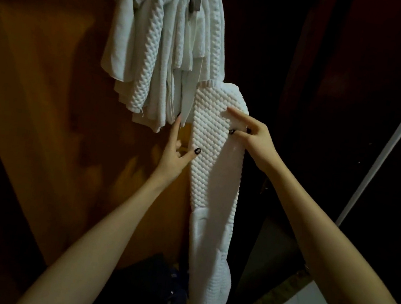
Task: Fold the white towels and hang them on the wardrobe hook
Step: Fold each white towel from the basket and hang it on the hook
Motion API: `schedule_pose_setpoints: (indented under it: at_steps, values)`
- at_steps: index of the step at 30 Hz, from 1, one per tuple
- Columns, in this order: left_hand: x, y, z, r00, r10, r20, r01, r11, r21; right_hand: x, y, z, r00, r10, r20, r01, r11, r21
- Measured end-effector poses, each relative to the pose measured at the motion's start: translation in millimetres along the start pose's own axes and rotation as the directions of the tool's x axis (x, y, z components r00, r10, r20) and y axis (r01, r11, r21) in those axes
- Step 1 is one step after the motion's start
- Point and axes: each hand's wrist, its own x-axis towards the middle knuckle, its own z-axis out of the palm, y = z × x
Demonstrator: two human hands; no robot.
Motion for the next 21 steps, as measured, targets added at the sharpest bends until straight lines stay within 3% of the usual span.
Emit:
schedule_pose_setpoints:
  at_steps: [3,7,14,21]
  values:
    - [-6,-3,17,0.983,-0.121,-0.137,0.113,0.991,-0.070,-11,1,-3,0.999,0.003,-0.049,-0.002,1.000,0.029]
    - [-16,-8,38,0.970,-0.171,-0.174,0.147,0.979,-0.140,-21,3,-14,0.995,0.033,-0.099,-0.025,0.996,0.084]
    - [-21,-2,65,0.979,-0.016,-0.205,0.005,0.998,-0.056,-26,5,-35,0.985,0.059,-0.161,-0.032,0.985,0.167]
    - [-20,6,92,0.977,0.108,-0.186,-0.130,0.985,-0.112,-19,18,-58,0.976,0.099,-0.194,-0.027,0.939,0.344]
